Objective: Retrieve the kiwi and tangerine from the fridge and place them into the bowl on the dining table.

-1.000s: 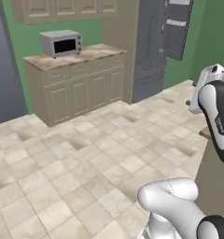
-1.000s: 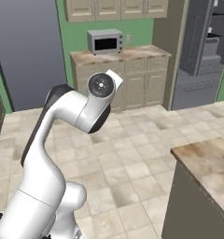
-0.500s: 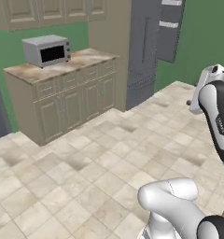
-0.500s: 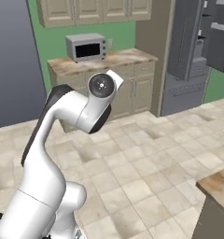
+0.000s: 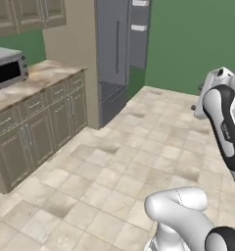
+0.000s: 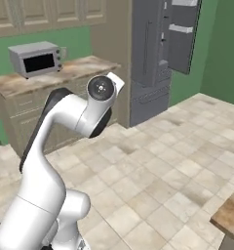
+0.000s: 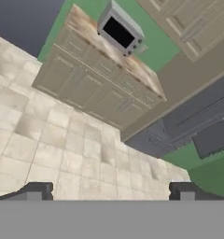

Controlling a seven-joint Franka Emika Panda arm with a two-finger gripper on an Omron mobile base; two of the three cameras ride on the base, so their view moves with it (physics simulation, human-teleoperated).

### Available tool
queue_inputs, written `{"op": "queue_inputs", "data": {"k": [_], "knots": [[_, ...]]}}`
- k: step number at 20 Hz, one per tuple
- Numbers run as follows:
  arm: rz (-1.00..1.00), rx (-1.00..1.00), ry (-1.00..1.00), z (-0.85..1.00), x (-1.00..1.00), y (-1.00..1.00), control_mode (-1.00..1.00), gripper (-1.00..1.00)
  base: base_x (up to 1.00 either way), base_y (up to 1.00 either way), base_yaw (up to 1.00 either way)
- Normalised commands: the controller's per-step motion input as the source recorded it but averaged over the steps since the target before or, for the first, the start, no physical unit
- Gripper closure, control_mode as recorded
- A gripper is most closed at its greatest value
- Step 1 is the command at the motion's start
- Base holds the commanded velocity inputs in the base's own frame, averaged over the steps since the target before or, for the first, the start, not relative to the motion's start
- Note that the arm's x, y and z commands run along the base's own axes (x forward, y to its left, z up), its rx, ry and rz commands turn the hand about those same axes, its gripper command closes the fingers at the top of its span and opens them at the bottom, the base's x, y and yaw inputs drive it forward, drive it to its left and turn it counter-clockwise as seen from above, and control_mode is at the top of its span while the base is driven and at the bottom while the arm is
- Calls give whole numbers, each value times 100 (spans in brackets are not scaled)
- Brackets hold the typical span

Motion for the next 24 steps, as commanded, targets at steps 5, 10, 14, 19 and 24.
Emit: {"op": "queue_inputs", "data": {"k": [5,10,14,19,24], "knots": [[0,0,0,0,0,0,100,-100,100,0,-59],[0,0,0,0,0,0,100,-100,100,3,-60],[0,0,0,0,0,0,100,-100,100,39,-53],[0,0,0,0,0,0,100,-100,100,45,-26],[0,0,0,0,0,0,100,-100,100,16,-2]]}}
